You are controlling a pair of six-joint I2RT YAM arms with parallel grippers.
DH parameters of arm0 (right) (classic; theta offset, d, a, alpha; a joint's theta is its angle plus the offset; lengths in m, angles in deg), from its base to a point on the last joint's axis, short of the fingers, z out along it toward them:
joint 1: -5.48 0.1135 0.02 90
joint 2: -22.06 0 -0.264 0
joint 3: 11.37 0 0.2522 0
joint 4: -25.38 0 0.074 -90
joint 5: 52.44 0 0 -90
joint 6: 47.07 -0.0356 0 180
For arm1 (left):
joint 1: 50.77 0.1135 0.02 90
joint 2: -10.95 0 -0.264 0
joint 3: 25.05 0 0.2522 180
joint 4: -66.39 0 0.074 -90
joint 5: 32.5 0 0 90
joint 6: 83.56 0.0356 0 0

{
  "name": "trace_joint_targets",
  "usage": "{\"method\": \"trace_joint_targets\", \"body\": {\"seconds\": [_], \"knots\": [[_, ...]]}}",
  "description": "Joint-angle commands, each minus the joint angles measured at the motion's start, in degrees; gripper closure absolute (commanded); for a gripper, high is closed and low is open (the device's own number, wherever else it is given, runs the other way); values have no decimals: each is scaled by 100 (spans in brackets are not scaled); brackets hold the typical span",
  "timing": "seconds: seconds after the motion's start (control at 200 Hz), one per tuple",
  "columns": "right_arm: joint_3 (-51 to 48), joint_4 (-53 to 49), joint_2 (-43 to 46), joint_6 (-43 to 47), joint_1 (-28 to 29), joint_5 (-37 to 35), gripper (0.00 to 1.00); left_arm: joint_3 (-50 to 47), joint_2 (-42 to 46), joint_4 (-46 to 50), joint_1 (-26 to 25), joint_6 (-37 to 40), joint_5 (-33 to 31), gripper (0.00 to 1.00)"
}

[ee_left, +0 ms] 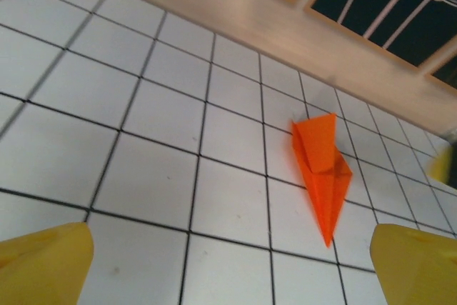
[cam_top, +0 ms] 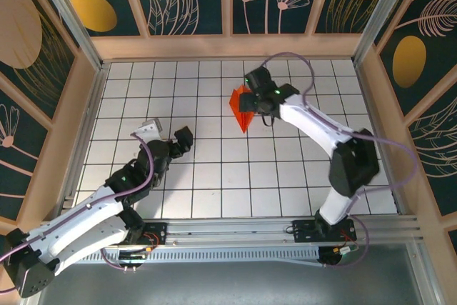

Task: Fold a paper plane with a square sheet of paper (fold left side to right side)
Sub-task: Move the paper plane to the top-center of the table, then reset both arms

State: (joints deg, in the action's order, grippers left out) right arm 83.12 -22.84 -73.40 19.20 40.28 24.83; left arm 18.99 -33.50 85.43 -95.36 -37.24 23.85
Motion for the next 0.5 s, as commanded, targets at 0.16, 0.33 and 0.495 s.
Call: {"method": "trace_joint_targets", "body": {"seconds": [0.16, 0.33, 0.495], "knots": [[-2505, 1817, 2082, 131, -853, -138, 4, 33, -42, -262, 1040, 1401, -575, 1], [-3839, 2855, 3204, 382, -1822, -77, 1, -477, 15, -1350, 1680, 2344, -898, 1], [-4942, 4218, 3630, 965, -2729, -216, 1, -1137, -164, -2542, 2187, 2985, -1168, 1]]}}
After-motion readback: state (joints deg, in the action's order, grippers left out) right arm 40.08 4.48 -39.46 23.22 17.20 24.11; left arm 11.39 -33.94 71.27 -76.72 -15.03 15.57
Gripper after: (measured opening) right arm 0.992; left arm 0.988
